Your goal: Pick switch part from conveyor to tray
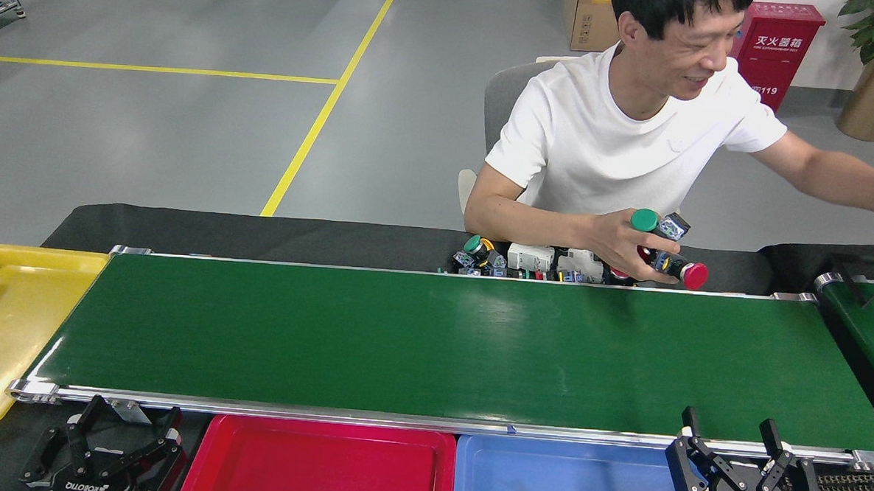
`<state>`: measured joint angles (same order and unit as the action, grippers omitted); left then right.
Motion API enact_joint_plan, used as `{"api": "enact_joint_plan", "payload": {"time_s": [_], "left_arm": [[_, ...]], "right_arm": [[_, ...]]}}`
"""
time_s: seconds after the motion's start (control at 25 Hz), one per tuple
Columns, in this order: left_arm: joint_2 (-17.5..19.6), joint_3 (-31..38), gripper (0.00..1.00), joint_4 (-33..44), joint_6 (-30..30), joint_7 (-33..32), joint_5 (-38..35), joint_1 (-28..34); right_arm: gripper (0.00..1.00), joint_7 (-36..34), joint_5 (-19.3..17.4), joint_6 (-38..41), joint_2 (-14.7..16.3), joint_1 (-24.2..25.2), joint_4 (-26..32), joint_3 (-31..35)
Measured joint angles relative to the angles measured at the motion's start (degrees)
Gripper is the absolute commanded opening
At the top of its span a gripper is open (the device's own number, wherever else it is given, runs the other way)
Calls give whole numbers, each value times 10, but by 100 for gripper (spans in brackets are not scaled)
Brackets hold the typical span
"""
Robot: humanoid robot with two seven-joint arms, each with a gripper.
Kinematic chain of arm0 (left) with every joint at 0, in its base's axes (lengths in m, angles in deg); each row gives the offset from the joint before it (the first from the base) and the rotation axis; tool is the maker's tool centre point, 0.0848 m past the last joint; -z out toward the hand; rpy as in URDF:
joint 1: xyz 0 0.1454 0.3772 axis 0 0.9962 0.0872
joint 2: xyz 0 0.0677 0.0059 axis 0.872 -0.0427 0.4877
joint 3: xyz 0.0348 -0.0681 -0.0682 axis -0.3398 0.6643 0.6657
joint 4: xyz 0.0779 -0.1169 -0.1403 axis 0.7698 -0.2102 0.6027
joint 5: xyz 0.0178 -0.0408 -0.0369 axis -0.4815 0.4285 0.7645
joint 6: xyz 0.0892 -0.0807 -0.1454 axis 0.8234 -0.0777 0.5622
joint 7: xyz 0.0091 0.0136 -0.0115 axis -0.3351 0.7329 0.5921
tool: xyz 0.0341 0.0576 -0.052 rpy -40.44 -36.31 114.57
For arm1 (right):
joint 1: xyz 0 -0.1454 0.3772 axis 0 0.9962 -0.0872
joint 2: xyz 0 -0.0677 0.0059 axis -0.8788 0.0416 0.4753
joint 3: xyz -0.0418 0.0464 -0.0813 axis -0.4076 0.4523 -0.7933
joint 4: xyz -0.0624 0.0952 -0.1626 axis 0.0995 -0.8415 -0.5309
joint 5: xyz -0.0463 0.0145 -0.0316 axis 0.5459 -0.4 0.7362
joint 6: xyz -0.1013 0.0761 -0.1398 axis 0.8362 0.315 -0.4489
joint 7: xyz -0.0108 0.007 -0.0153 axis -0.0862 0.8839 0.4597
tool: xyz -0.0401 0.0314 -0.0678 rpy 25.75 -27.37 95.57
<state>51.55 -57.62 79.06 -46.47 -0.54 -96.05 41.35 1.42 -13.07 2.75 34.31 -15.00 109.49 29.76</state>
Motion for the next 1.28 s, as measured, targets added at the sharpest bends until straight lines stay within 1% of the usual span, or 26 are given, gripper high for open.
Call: {"api": "enact_joint_plan", "payload": {"time_s": [0.28,0.48,0.64,0.8,1.16,1.28], "left_arm": [[-6,-5,100,-1,0,0,-1,0],[-19,-6,100,-2,0,0,-1,4],[-22,-6,100,-2,0,0,-1,4],[-21,-6,100,-2,0,0,-1,4],[-21,-6,100,-2,0,0,-1,3],[-21,-6,100,-2,0,0,-1,1]], "right_arm": [[99,0,0,3,0,0,0,0],[99,0,0,1,0,0,0,0],[99,-2,0,-1,0,-1,0,0],[99,2,0,-2,-8,-2,0,0],[99,3,-1,-4,-9,-8,0,0],[99,11,-1,-20,-8,-15,-1,3]]}}
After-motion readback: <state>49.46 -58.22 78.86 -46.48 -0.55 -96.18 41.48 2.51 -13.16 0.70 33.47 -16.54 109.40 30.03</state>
